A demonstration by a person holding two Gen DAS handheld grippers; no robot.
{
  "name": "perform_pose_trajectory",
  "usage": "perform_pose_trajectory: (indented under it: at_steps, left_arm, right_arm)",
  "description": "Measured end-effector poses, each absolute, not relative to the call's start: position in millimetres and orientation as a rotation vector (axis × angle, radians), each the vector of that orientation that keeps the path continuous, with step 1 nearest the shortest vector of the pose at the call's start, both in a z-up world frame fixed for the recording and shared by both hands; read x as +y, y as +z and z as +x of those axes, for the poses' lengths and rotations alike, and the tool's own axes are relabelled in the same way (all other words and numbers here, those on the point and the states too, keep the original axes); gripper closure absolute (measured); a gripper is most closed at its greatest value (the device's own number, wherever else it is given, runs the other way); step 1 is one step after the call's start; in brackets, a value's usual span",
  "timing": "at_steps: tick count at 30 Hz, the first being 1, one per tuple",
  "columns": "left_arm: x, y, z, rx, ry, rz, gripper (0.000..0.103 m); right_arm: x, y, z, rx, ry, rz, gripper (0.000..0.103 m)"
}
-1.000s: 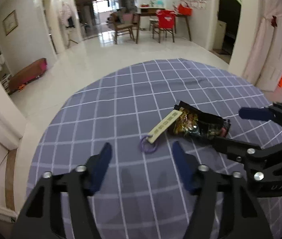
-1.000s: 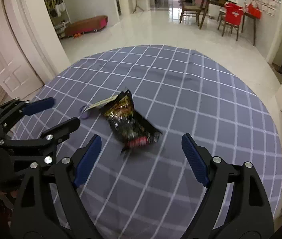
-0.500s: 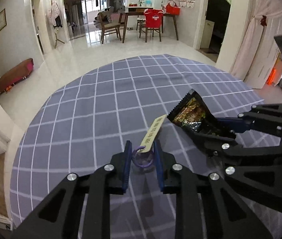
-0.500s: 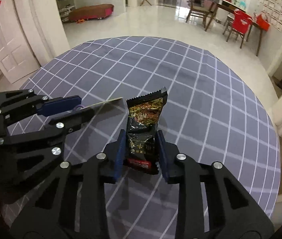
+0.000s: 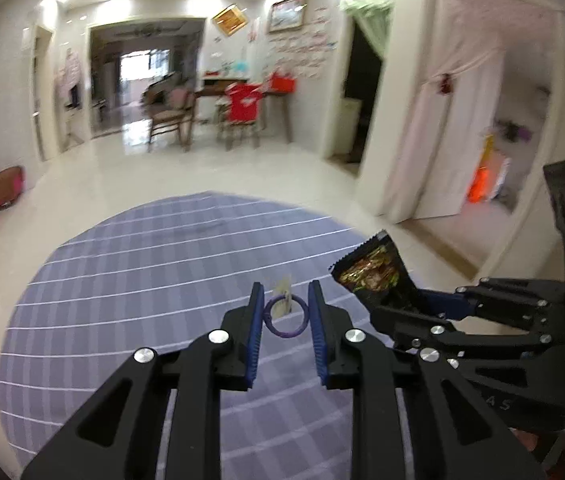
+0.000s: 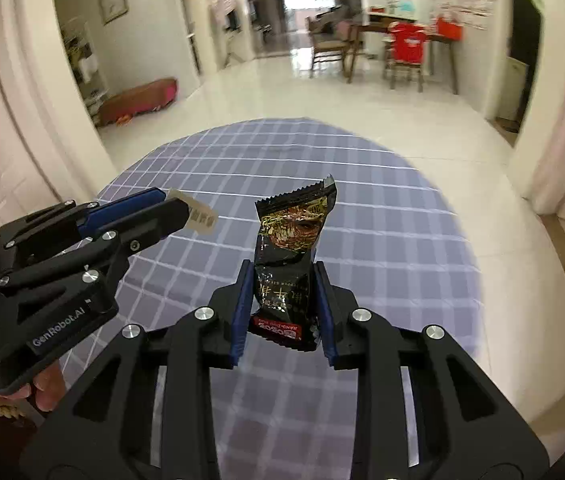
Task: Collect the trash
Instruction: 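Carry the yellow tag with the left gripper while the right carries the snack wrapper to the bucket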
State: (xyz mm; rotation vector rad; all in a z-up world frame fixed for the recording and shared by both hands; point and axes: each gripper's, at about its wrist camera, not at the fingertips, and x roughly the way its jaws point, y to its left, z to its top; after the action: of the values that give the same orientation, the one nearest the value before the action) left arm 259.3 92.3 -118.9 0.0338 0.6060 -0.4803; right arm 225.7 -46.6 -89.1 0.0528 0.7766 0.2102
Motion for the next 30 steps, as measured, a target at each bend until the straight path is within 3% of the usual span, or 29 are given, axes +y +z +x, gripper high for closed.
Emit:
perform_pose_trajectory:
  at_steps: [14,30]
  left_arm:
    - [-40,-99,182,0.577,-0.658,0.022,0.082]
    - [-187,-174,164,0.716,-0.789,0.145,0.082]
  right_arm:
    - [-196,-66,120,0.681,0.137,0.231,0.074]
    - [-304,-121,75,0.734,0.03,0.343,0.073]
